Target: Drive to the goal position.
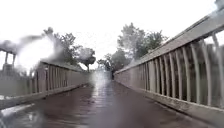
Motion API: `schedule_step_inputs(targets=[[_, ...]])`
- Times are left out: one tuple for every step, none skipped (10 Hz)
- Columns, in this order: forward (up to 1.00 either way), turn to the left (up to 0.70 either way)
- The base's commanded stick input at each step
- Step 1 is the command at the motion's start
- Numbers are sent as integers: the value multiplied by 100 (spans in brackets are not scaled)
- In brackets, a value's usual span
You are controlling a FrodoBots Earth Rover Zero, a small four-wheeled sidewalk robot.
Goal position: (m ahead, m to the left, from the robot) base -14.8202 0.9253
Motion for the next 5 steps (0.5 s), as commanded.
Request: schedule_step_inputs(targets=[[70, 0], [70, 0], [70, 0], [70, 0], [70, 0]])
